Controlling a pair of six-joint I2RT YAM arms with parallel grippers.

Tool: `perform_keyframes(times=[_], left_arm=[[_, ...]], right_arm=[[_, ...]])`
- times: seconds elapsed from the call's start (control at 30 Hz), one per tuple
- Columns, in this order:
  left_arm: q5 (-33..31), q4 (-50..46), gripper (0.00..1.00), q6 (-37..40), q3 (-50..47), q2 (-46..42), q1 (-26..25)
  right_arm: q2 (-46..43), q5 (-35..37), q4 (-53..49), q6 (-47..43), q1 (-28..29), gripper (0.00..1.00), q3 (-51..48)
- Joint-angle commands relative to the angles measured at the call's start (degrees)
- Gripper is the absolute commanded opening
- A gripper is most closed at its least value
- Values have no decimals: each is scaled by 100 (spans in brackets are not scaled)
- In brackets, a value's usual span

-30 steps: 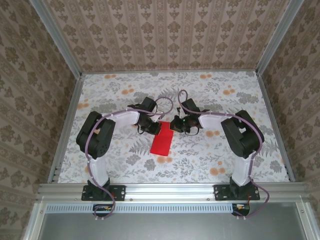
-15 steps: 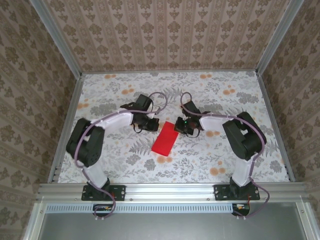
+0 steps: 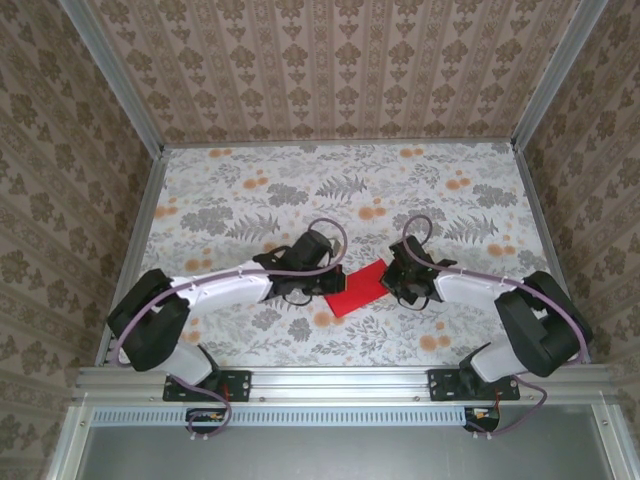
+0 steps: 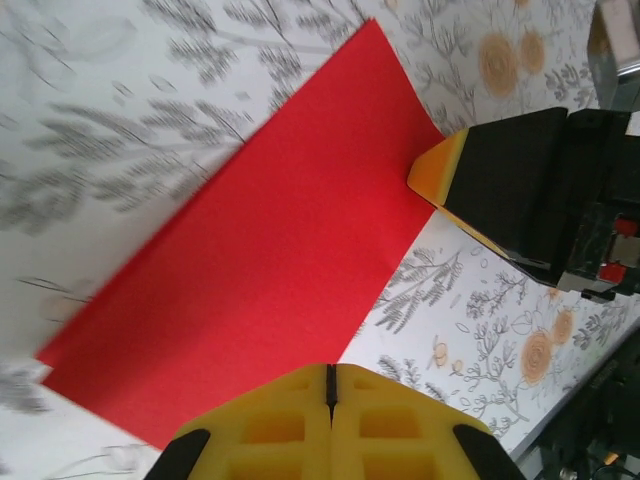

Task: Fold a paper plane with a square sheet of paper (pick it up from the middle)
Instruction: Rotate the paper at the center of the table.

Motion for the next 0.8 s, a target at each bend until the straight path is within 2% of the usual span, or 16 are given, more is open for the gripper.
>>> perform_keyframes(times=[0.0,0.33,0.43,0.63,0.77], left_arm=[[-247,617,0,-842,-27,320,-188],[-246,49,0,-1038,167,1107,-122],[-264,-117,0,-944,159,1166,-34],[-212,-450,0,-385,202,1204,202],[-159,-702,0,306,351,1235,445]], right_arm=[[-221,239,-249,406,41,8,-321],[-720,-112,-186,197,34,9,-340],[-805,-299,-66,-65,36,13,-302],[-854,-827,252,-850,35,17,-251],[-705,-1208,491,-1174,34,17,-186]])
